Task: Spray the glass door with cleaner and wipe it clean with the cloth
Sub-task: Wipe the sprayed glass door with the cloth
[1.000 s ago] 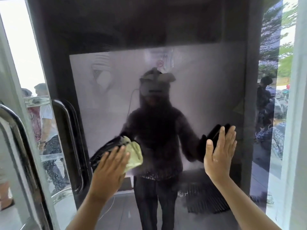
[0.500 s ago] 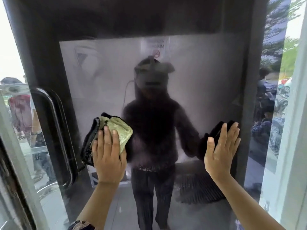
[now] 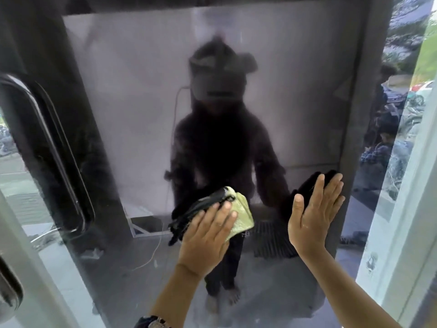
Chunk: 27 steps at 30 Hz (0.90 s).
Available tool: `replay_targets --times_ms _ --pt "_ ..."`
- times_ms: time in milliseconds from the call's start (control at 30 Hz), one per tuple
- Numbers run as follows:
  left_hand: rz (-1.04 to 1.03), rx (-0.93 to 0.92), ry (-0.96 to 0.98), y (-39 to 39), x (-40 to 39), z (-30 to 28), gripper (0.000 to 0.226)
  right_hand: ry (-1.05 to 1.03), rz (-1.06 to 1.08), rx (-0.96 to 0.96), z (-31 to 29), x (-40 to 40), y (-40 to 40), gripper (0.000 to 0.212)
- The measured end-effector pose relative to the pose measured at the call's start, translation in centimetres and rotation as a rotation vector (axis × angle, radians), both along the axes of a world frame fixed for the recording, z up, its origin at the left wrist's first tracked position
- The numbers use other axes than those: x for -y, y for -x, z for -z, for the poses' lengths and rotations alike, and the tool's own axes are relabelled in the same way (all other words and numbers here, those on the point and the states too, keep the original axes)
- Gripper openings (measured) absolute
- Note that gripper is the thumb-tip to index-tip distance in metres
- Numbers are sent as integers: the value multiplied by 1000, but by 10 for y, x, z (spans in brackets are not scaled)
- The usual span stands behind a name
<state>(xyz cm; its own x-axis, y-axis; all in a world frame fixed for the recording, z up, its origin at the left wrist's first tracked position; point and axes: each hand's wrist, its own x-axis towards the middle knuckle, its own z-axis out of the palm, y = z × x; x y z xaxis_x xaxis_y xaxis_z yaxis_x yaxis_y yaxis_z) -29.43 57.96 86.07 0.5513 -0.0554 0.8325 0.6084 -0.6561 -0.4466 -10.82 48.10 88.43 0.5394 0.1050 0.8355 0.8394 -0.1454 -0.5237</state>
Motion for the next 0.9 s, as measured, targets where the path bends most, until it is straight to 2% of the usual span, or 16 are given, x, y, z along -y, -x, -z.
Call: replay_targets --times_ms 133,267,400,467,567,700,800,900 --pt "52 -171 22 -20 15 30 42 -35 8 24 14 3 -5 56" --pt "79 -424 -61 -17 19 50 40 -15 -23 27 30 5 0 56" --pt "8 -739 -132 11 8 52 63 35 -36 31 42 6 8 56" --pt "-19 -778 -159 33 -1 56 65 52 -35 45 44 6 11 56" --pt "-48 -696 -124 70 -16 62 61 70 -40 59 43 6 16 55" --pt "-96 -466 70 108 -27 59 46 79 -44 39 41 4 22 56" --pt "-162 -208 191 123 -31 54 35 86 -61 45 42 0 29 56" --pt "-249 137 364 126 -34 52 47 82 -68 38 42 -2 33 57"
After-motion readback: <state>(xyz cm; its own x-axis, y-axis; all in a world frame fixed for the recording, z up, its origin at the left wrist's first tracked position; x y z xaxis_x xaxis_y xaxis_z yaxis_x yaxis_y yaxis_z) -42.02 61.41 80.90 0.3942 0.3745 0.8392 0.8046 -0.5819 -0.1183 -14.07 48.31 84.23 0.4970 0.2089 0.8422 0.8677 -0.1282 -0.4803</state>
